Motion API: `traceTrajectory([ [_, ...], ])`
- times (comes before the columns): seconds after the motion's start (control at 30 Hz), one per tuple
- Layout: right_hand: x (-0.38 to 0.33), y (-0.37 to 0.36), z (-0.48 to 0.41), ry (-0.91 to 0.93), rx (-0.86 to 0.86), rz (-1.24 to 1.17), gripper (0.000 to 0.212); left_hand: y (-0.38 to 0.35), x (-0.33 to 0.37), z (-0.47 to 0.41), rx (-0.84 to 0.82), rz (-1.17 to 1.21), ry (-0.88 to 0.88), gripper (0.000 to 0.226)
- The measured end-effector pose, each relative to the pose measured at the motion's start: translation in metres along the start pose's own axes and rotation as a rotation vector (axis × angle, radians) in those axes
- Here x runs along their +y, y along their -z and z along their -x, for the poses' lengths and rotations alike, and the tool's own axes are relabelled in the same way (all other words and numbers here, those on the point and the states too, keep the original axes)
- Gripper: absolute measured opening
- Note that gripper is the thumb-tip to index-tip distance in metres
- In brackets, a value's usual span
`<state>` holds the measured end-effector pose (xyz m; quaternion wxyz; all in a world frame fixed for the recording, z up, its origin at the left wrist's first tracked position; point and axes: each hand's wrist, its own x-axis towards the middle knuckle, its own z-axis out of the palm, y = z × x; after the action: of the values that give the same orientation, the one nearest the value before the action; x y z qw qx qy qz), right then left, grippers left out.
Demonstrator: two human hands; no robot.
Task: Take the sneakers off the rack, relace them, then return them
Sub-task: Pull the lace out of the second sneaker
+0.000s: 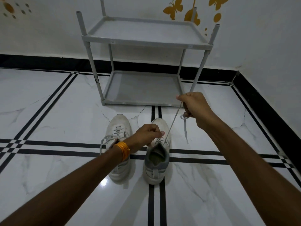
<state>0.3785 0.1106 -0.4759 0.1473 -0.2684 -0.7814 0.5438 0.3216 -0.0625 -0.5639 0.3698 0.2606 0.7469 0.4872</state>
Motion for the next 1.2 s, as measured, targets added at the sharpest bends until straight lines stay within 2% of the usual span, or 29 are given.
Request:
traceTrajectory([
  [0.07,0.002,0.002,-0.004,-0.006,0.084,-0.007,0.02,-0.01,0.005,-0.002,-0.013,-0.182,-0.046,0.015],
  [0.13,0.007,0.007,-0.005,-0.024,0.154,-0.011,0.016,-0.017,0.01,-0.006,0.0,-0.607,-0.176,0.017],
  [0.2,0.013,0.014,-0.007,-0.049,0.194,-0.02,0.015,-0.02,0.02,-0.004,0.12,-1.1,-0.317,0.02],
  [0.23,0.015,0.017,-0.007,-0.057,0.19,-0.016,0.014,-0.019,0.026,-0.001,0.177,-1.202,-0.367,0.019],
  [0.33,0.012,0.016,-0.006,-0.032,0.116,0.028,0.025,-0.01,0.045,0.001,0.178,-1.245,-0.451,0.022],
  [0.4,0.005,0.01,-0.006,-0.002,0.033,0.075,0.038,-0.006,0.049,-0.003,0.157,-1.333,-0.538,0.04],
  [0.5,-0.013,0.002,-0.005,0.04,-0.098,0.201,0.029,-0.005,0.047,-0.008,0.083,-1.508,-0.68,0.073],
  [0.57,-0.023,-0.003,-0.007,0.084,-0.191,0.29,0.03,-0.001,0.04,-0.012,0.075,-1.582,-0.725,0.079],
  [0.6,-0.028,-0.005,-0.008,0.097,-0.253,0.323,0.032,0.002,0.038,-0.013,0.092,-1.593,-0.721,0.075],
  [0.67,-0.039,-0.008,-0.007,0.121,-0.403,0.34,0.034,0.008,0.038,-0.017,0.144,-1.575,-0.646,0.054],
  [0.73,-0.048,-0.009,-0.006,0.131,-0.507,0.159,0.029,0.014,0.045,-0.023,0.162,-1.483,-0.531,0.03],
  [0.8,-0.044,-0.007,-0.014,0.07,-0.46,-0.147,0.029,0.018,0.051,-0.026,0.13,-1.265,-0.358,0.023],
  [0.87,-0.024,-0.004,-0.023,-0.002,-0.253,-0.346,0.025,0.019,0.056,-0.03,0.011,-0.886,-0.083,0.017],
  [0.93,0.002,-0.005,-0.022,0.0,0.037,-0.2,0.021,0.019,0.061,-0.03,-0.095,-0.443,0.182,0.018],
  [0.97,0.015,-0.006,-0.016,0.017,0.109,-0.069,0.02,0.018,0.062,-0.028,-0.1,-0.272,0.249,0.018],
  [1.0,0.027,-0.007,-0.006,0.027,0.086,0.047,0.019,0.019,0.062,-0.028,-0.081,-0.145,0.28,0.019],
  [1.07,0.041,-0.018,0.018,-0.041,-0.151,0.206,0.015,0.024,0.059,-0.028,-0.054,0.004,0.303,0.023],
  [1.13,0.051,-0.033,0.034,-0.133,-0.327,0.315,0.007,0.026,0.057,-0.029,-0.071,0.031,0.31,0.027],
  [1.17,0.055,-0.04,0.039,-0.161,-0.351,0.324,0.004,0.026,0.058,-0.03,-0.09,0.028,0.304,0.029],
  [1.2,0.057,-0.047,0.044,-0.201,-0.376,0.27,0.01,0.025,0.058,-0.03,-0.104,0.026,0.289,0.031],
])
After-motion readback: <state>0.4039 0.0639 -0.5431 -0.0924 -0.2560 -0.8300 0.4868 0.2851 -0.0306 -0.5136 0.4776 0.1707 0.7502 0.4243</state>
